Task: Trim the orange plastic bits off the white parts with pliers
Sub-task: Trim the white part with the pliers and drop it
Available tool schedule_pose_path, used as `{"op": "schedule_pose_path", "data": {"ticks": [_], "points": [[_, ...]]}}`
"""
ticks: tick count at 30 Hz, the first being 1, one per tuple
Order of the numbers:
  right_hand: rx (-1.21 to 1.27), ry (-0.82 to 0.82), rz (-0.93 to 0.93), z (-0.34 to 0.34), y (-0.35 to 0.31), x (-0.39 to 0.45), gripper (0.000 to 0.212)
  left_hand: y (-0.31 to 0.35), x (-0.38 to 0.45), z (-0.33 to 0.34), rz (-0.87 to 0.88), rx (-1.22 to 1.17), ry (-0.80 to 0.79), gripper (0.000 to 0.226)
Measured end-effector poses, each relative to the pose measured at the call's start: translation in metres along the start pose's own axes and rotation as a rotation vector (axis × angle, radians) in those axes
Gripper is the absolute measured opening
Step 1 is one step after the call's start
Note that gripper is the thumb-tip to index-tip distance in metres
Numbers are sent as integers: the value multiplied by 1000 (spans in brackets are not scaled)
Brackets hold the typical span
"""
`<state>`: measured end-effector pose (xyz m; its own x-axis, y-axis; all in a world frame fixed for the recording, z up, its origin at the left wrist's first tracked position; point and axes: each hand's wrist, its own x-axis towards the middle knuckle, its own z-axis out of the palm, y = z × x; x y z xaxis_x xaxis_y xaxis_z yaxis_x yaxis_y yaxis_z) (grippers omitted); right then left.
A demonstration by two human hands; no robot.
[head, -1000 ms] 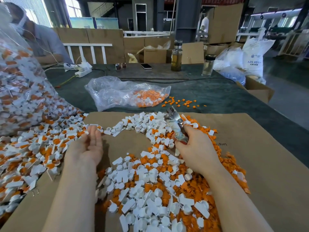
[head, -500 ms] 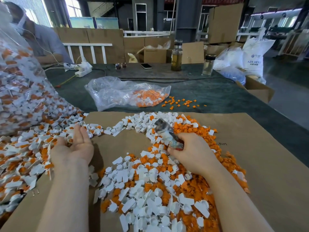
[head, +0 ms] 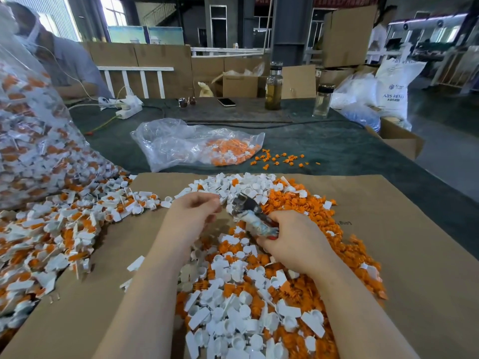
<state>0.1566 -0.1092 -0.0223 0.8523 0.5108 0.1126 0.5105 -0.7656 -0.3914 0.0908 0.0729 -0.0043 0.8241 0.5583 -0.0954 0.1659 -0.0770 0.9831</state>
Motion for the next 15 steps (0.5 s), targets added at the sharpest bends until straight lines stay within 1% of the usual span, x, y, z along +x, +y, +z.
{"op": "schedule_pose_path", "data": {"ticks": [2,4,8,12,15], "points": [[74,45,35,-3,2,1,17,-1,-4,6,83,153,-55,9],[153,117,71,-5,3,1,23,-2,-7,11,133,272,-111,10],[328,233,135,-7,6,1,14,-4,-9,23,223,460,-194,15],[486,311,154,-8,7,2,12,-9,-10,37,337,723,-237,31],[525,332,163,-8,6,2,13,-12,-9,41,365,786,-217,27]]}}
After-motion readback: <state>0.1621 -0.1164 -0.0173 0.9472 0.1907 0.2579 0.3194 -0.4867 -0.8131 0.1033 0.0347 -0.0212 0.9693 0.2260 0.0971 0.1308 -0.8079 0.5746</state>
